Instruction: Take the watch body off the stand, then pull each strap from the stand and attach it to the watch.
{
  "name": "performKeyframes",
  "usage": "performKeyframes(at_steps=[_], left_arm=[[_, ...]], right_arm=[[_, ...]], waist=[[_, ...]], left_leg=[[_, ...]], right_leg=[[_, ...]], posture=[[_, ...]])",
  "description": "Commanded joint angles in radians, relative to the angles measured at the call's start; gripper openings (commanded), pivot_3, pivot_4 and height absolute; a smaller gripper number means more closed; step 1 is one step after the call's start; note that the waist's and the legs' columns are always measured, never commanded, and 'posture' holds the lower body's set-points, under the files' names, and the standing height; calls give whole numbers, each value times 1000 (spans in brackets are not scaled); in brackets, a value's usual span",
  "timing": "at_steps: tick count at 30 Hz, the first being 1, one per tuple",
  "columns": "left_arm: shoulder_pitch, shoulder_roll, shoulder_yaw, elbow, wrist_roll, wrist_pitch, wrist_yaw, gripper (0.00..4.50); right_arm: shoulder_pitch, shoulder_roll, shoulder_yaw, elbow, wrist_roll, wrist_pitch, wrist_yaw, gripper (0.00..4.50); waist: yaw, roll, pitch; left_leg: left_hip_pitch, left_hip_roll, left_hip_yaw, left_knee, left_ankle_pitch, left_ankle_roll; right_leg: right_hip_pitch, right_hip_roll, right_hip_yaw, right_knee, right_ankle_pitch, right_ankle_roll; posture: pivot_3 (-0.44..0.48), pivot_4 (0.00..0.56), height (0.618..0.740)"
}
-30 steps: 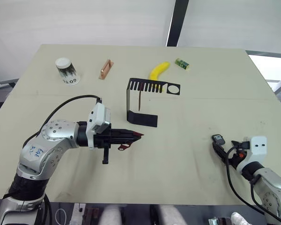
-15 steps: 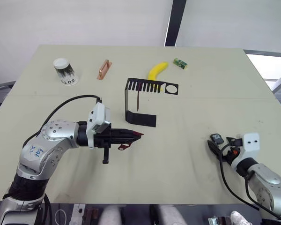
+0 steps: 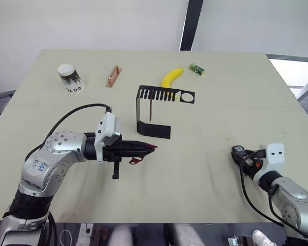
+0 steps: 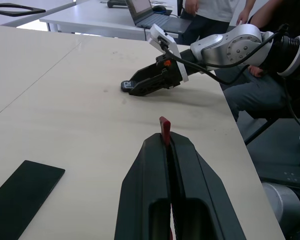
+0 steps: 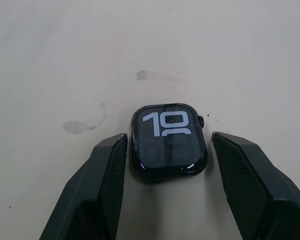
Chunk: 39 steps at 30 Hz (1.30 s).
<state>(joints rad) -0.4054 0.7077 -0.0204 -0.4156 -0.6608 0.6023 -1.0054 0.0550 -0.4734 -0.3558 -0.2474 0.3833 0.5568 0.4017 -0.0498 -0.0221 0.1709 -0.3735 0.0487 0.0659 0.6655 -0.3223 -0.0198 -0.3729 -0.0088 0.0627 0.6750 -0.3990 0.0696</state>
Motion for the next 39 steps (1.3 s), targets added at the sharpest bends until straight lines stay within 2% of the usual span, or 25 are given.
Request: performKeyframes(at_steps=[1, 4, 5, 6, 7, 8, 13, 17, 21, 24, 27, 30, 33, 39], left_arm=[[-6, -3, 6, -13, -2, -10, 0, 0], [-4, -3, 6, -13, 0, -12, -1, 0], [-3, -2, 7, -14, -1, -12, -2, 0], [-2, -2, 8, -15, -1, -12, -2, 0], [3, 0, 10, -17, -1, -14, -3, 0], [8, 2, 12, -19, -1, -14, -4, 0], [38, 32, 31, -20, 13, -27, -15, 0], [55, 80, 11, 11, 119, -138, -53, 0], [40, 95, -7, 53, 191, -220, -72, 0], [26, 88, -35, 105, 300, -338, -63, 0], [27, 74, -42, 131, 354, -414, -49, 0], [55, 70, -61, 130, 405, -473, -43, 0], [60, 57, -87, 146, 467, -532, -22, 0], [54, 11, -121, 137, 517, -532, 24, 0]], right_arm=[[8, -4, 1, -13, 0, 23, -12, 2857], [3, -6, 2, -23, -4, 23, -13, 2857], [1, -9, 2, -30, -4, 24, -12, 2322], [-1, -11, 2, -35, -4, 25, -11, 2094], [-2, -19, 3, -43, -9, 26, -11, 1588], [-3, -25, 3, -48, -12, 28, -11, 1521], [-44, -90, -2, -122, 33, 107, 23, 1521], [-189, -230, 34, -197, 225, 375, 144, 1521], [-324, -330, 115, -189, 401, 618, 254, 1521], [-492, -283, 183, -113, 487, 787, 243, 1521], [-606, -218, 228, -45, 514, 904, 218, 1521], [-695, -105, 228, 20, 551, 1027, 199, 1521], [-738, -32, 255, 67, 547, 1058, 162, 1521], [-769, 10, 283, 138, 560, 1058, 108, 1521]], waist=[[0, 0, 0], [-1, 0, 0], [-1, 0, 0], [-1, 0, 0], [-2, 0, 0], [-2, 0, 0], [-2, 0, 0], [-6, 4, 2], [-4, 5, 3], [-4, 5, 3], [-4, 5, 3], [-5, 5, 3], [-9, 5, 3], [-6, 5, 3]], left_leg=[[0, 0, 0, 0, 0, 0], [0, 0, 0, 0, 0, 0], [0, 0, 0, 0, 0, 0], [0, 0, 0, 0, 0, 0], [0, 0, 0, 0, 0, 0], [0, 0, 0, 0, 0, 0], [0, 0, 0, 0, 0, 0], [0, 0, 2, 0, 0, 0], [0, 1, 0, 0, 0, 0], [-1, 0, 0, 0, 0, 1], [-2, 0, 0, 1, 0, 1], [-3, 0, -1, 0, 0, 2], [-4, 0, -1, 0, 0, 2], [-5, 0, -1, 1, -1, 3]], right_leg=[[0, 0, 0, 0, 0, 0], [0, 0, 0, 0, 0, 0], [0, 0, 0, 0, 0, 0], [0, 0, 0, 0, 0, 0], [0, 0, 0, 0, 0, 0], [0, 0, 0, 0, 0, 0], [0, 0, 0, 0, 0, 0], [-1, 0, 1, 0, 0, 0], [-1, 1, 0, 0, 0, 0], [-1, 0, 0, -1, 0, 0], [-2, -1, 0, -1, 0, 0], [-3, -1, -1, 3, 0, 0], [-4, -1, -1, 4, 0, 0], [-4, -3, -2, 4, 0, 0]], posture=[[0, 150, 740], [0, 150, 740], [0, 150, 740], [0, 150, 740], [0, 150, 740], [0, 150, 740], [0, 150, 740], [0, 150, 740], [0, 150, 740], [0, 150, 740], [0, 150, 740], [0, 150, 740], [0, 150, 740], [0, 150, 740]])
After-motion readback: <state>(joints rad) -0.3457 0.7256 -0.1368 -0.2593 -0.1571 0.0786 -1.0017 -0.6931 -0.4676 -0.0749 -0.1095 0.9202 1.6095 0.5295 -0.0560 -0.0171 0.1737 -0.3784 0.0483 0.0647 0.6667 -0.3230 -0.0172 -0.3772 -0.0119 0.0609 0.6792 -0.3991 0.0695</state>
